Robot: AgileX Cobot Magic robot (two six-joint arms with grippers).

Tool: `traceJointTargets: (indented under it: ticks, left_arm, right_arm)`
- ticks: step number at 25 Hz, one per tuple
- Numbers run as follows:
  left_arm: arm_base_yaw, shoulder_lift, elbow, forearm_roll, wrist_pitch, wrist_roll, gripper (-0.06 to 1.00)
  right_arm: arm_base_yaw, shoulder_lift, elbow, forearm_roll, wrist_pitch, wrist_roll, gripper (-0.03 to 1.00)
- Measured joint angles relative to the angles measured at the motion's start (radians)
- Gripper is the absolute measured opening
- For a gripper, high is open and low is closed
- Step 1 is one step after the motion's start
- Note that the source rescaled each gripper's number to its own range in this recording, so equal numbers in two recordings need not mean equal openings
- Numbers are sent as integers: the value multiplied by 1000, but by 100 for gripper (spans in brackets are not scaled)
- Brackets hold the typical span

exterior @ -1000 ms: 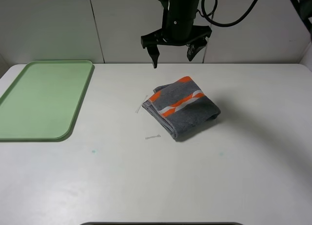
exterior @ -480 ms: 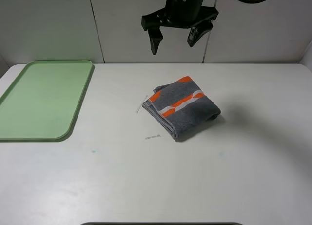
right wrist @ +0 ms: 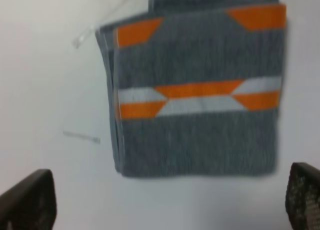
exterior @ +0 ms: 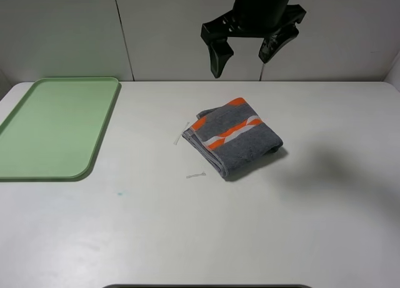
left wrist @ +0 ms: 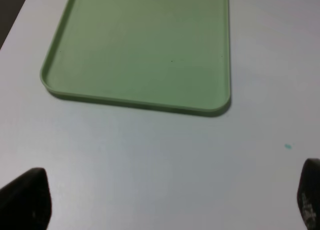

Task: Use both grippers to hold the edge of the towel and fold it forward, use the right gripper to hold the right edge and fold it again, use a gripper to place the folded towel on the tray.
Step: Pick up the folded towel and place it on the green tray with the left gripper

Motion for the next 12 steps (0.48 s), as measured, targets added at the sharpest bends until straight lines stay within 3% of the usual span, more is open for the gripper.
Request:
traceJointTargets:
  ticks: [12]
  left_arm:
    - [0,0,0,0,0,0,100]
  right_arm:
    - [0,-313,345,0,-1,-3,100]
